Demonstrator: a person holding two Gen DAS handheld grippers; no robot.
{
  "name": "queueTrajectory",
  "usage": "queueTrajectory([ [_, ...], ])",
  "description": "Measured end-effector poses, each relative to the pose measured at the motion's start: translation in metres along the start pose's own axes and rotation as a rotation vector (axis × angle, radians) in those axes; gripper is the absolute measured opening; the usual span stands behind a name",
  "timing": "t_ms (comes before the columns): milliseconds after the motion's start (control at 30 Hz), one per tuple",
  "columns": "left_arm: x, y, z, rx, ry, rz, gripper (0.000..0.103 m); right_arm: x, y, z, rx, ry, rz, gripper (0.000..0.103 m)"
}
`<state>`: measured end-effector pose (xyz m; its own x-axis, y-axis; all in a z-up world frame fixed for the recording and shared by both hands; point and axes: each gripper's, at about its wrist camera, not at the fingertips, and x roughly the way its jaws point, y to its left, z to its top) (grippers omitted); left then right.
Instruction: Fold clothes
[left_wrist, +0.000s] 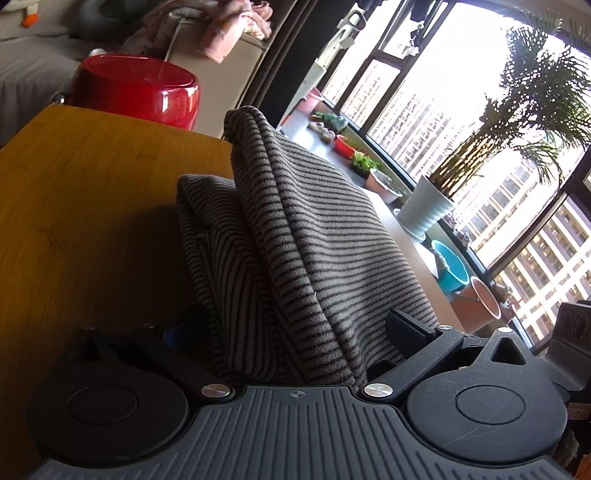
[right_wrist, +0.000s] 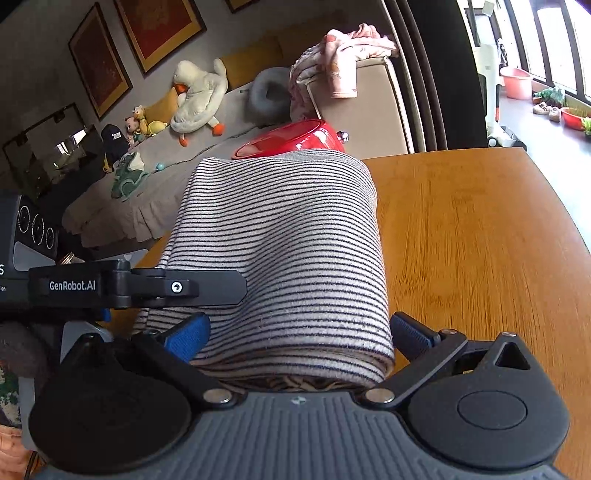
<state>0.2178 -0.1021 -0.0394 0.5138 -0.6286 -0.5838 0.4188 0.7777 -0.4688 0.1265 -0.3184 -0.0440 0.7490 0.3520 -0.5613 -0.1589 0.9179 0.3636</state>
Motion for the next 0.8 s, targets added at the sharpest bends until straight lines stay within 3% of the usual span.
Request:
queueTrajectory([
  [300, 0.001, -0.006, -0.003, 0.043, -0.003, 0.015, 0.103, -0.004, -0.003, -0.003, 0.024, -0.019, 0.01, 0.103],
  [600, -0.003, 0.012, 0.001, -0.046, -0.015, -0.043, 0.103, -0.01, -0.004, -0.005, 0.055, -0.047, -0.049, 0.103],
  [733, -0.006, 0.019, 0.002, -0.047, -0.026, -0.033, 0.103, -0.027, 0.003, -0.001, -0.039, -0.063, -0.097, 0.103],
  [800, -0.007, 0.018, 0.002, -0.037, -0.027, -0.017, 0.103, -0.039, 0.007, 0.009, -0.078, -0.092, -0.109, 0.098],
])
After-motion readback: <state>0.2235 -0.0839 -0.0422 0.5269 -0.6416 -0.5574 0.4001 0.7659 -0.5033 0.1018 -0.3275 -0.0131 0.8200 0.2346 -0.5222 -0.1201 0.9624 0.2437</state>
